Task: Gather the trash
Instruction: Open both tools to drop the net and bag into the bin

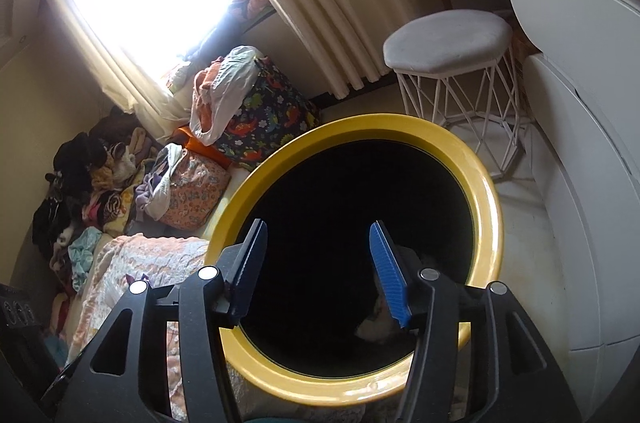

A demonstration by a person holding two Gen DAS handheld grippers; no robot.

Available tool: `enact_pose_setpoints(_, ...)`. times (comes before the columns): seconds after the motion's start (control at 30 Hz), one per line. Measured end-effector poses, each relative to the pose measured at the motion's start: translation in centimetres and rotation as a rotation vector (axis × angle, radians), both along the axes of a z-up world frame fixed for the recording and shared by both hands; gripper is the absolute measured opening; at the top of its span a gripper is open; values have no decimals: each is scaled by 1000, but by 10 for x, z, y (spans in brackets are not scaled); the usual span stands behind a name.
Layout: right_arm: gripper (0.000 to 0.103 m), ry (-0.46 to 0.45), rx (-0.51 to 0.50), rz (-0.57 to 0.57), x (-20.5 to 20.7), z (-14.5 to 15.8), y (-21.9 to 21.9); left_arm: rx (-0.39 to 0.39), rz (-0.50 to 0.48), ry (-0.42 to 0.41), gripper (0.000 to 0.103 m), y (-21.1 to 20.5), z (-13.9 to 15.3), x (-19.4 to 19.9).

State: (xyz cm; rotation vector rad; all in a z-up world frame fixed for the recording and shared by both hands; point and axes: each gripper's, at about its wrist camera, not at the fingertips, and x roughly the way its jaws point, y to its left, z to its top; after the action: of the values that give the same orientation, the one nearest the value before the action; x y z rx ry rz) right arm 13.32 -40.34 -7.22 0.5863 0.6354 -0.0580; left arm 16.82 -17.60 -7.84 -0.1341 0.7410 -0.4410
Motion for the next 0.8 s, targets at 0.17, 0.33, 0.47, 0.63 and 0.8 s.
enact_pose_setpoints(0.17,57,-28,-29,39,1,6,13,4,33,-28,92,16,10,-9)
enact_pose_setpoints(0.33,59,-61,-58,75,0,15,26,8,65,-62,92,28,19,-16)
enact_pose_setpoints(0.47,66,-92,-75,98,-3,22,38,11,90,-82,92,38,24,-19)
enact_pose_setpoints(0.63,68,-97,-85,146,-3,25,54,14,122,-105,92,51,29,-24)
enact_pose_setpoints(0.8,69,-103,-98,210,-5,26,76,18,160,-128,92,68,33,-29)
